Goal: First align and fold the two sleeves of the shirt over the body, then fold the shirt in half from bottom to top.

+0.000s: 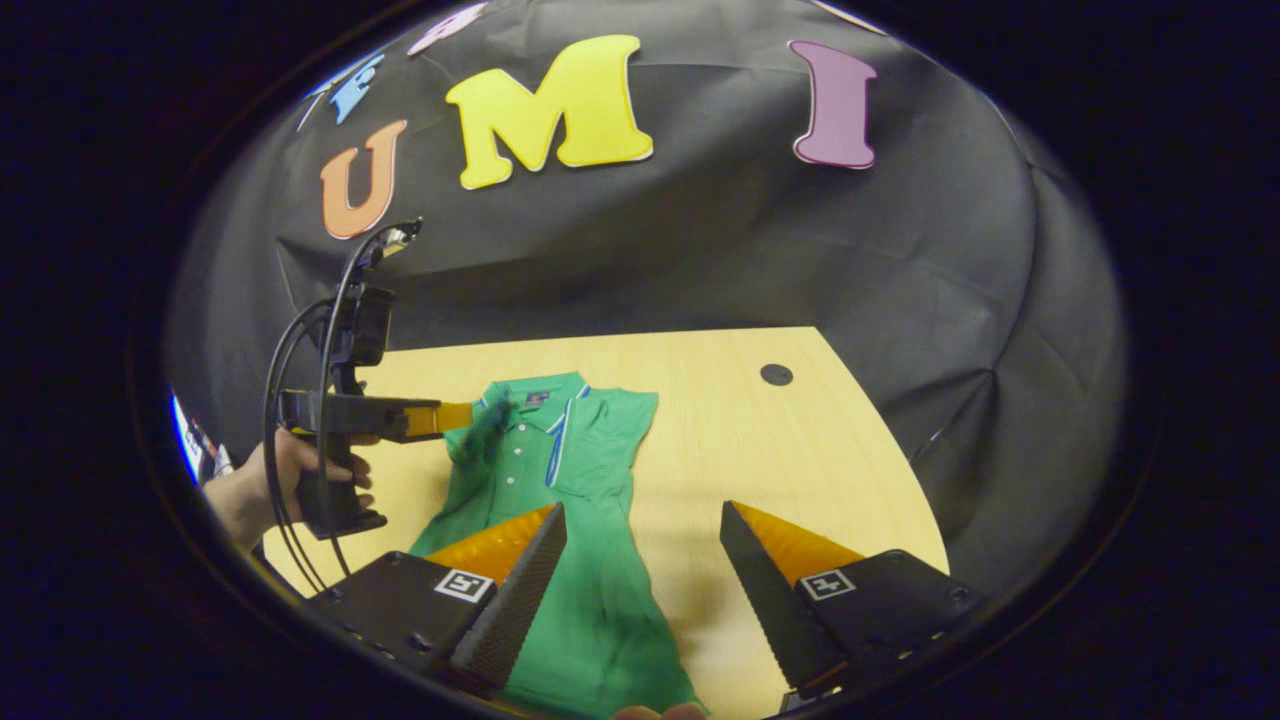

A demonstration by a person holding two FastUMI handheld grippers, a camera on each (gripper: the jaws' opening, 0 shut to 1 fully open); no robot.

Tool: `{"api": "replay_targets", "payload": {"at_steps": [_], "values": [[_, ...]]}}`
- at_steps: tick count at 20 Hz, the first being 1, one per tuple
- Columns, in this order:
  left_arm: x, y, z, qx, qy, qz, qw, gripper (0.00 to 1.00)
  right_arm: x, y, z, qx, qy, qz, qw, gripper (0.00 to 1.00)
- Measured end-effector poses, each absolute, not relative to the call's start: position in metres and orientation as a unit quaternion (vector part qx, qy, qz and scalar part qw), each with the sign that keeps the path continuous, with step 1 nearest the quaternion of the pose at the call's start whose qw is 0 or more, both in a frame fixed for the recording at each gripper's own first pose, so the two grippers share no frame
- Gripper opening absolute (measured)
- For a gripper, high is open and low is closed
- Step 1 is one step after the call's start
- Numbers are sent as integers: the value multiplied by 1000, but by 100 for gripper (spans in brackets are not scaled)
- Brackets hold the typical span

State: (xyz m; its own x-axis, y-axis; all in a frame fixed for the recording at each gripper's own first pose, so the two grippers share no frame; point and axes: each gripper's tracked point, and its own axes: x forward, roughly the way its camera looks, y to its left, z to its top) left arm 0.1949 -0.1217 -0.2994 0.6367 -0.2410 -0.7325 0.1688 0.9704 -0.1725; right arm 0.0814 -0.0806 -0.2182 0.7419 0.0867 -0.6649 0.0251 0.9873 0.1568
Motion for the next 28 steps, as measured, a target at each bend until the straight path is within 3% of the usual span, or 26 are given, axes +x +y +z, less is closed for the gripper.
{"api": "replay_targets", "payload": {"at_steps": [3, 10, 13, 14, 19, 23, 28], "values": [[188, -111, -276, -61, 387, -96, 915, 100, 85, -81, -208, 74, 338, 19, 938, 96], [140, -71, -208, -82, 325, -49, 941, 100, 83, -55, -161, 40, 260, 67, 963, 96], [102, -54, -182, -74, 305, -45, 948, 100, 72, -47, -154, 36, 253, 81, 963, 92], [89, -46, -176, -69, 299, -41, 951, 100, 65, -46, -146, 32, 250, 86, 964, 96], [23, -21, -151, -63, 268, -21, 961, 100, 28, -49, -143, 10, 246, 95, 964, 96], [-26, -18, -167, -57, 289, -29, 955, 100, -11, -53, -167, -1, 277, 110, 955, 95], [-78, -20, -224, -52, 371, -63, 925, 100, -63, -65, -225, -16, 349, 114, 930, 95]]}}
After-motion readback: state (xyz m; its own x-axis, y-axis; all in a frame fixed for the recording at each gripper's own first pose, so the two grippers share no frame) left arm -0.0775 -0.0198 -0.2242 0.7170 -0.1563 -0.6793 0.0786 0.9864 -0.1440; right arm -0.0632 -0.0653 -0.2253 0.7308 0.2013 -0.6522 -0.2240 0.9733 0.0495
